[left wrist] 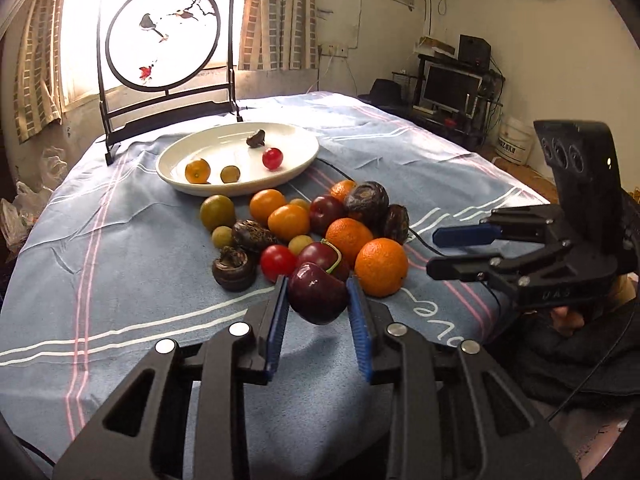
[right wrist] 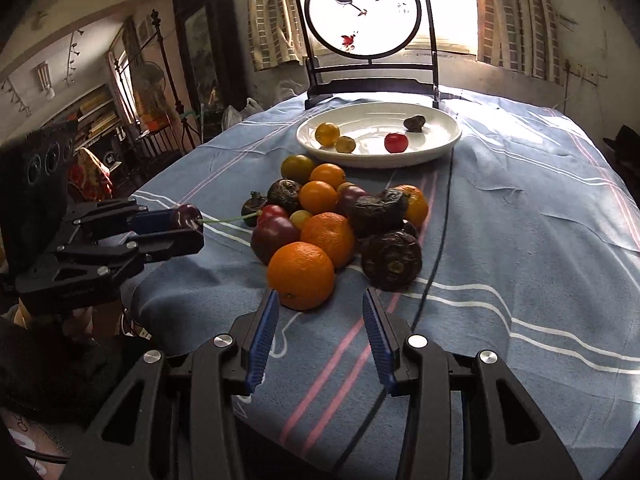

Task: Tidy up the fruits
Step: 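Grasp a dark red cherry with the left tool while the right tool grasps a mandarin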

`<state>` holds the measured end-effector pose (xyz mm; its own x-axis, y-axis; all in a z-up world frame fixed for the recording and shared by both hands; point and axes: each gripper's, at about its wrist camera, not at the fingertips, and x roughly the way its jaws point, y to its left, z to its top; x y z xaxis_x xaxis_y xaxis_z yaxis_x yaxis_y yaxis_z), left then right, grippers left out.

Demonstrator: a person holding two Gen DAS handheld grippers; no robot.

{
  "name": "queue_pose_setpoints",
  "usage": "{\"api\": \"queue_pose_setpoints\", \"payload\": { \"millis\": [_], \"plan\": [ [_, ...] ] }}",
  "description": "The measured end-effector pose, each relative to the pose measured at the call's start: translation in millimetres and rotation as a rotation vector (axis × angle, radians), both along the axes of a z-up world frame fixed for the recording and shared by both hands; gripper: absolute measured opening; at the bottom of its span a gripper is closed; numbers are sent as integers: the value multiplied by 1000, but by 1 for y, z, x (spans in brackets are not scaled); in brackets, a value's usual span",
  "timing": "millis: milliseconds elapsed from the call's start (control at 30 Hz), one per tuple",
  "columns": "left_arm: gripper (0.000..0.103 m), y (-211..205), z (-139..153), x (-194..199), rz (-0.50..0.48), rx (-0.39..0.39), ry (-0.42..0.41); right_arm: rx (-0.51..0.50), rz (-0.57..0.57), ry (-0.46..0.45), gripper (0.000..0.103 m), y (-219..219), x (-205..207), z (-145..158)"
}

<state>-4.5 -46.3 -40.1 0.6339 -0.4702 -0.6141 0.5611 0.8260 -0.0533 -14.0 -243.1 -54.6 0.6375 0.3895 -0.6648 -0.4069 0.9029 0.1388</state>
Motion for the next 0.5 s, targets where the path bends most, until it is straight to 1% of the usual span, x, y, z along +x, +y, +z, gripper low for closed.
{"api": "queue_pose_setpoints", "payload": {
  "millis": [133,167,200,267,333,367,400,500],
  "plan": [
    [28,10,4,3,25,-24,0,-24,-7,-1,44,15,11,-4],
    [28,11,3,3,27,-26,1,-17,1,6,48,17,15,-5],
    [28,12,3,4,28,-29,3,-12,6,7,56,20,16,-6],
    [28,13,2,5,29,-31,4,-31,3,-7,60,27,18,-7],
    [28,14,1,6,30,-37,6,-51,-4,-2,59,33,22,-10],
    [28,15,1,6,31,-40,7,-58,-7,12,58,35,24,-12],
    [28,16,0,6,31,-42,7,-64,-5,29,45,37,26,-15],
    [28,18,0,7,35,-53,8,-69,-9,21,43,37,23,-16]
  ]
}}
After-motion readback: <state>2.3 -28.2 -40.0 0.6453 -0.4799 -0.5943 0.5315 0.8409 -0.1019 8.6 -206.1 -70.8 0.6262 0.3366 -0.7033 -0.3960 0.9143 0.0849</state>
